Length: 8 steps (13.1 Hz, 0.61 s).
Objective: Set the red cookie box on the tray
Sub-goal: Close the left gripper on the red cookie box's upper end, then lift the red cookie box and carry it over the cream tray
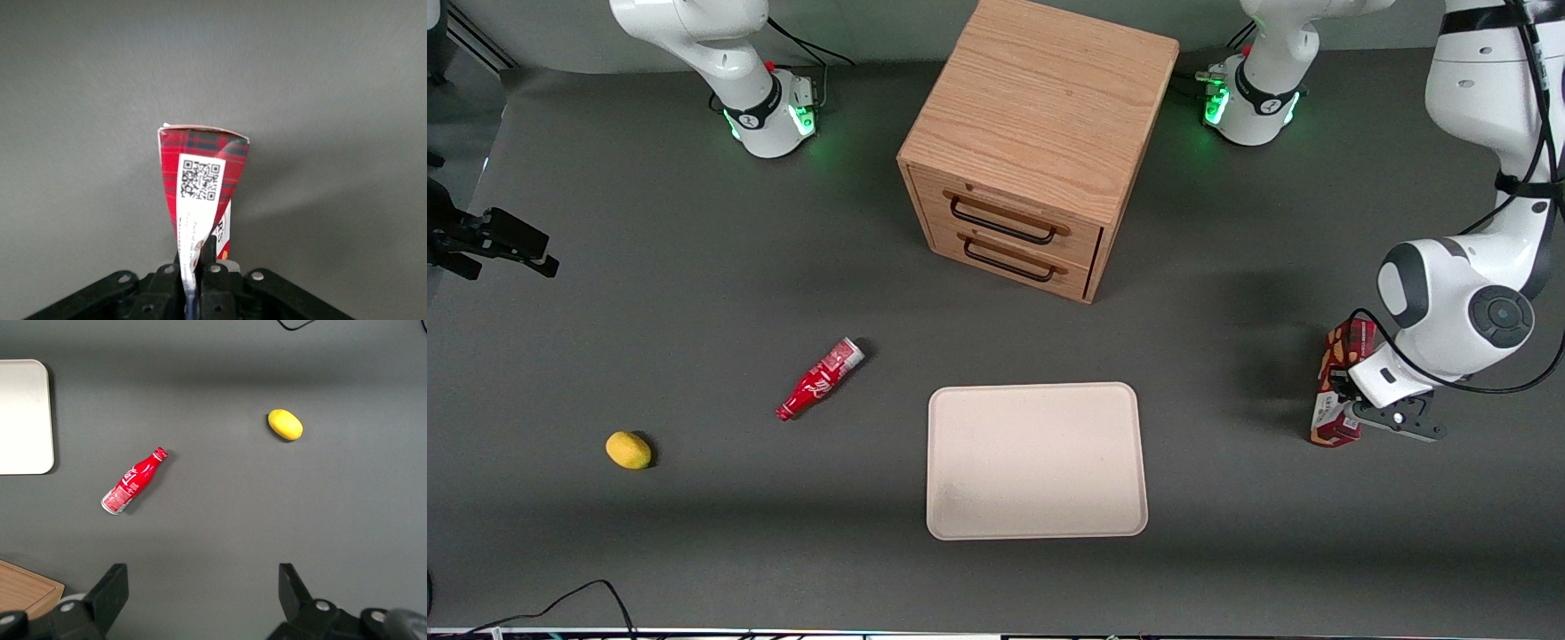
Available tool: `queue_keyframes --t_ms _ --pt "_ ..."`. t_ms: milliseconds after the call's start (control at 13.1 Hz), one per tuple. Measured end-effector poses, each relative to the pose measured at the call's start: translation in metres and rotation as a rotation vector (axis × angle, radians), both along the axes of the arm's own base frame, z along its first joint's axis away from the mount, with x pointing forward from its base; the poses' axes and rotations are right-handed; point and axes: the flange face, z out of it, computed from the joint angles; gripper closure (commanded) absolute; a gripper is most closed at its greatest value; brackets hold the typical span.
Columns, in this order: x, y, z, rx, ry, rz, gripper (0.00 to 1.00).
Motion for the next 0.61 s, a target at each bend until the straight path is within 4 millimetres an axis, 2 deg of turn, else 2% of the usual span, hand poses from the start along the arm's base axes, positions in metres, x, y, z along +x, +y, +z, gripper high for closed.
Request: queue_keyframes --t_ms 76,153,458,610 --pt "0.004 -0.004 0.021 -0.004 0.005 -0.005 1.00" --pt "0.009 -0.008 0.051 -0.009 0.026 -0.010 1.00" --pt "0.022 -0.017 0.210 -0.026 0.103 -0.021 1.00" --pt "0.019 -0.021 0.275 -0.029 0.118 -0.027 1.00"
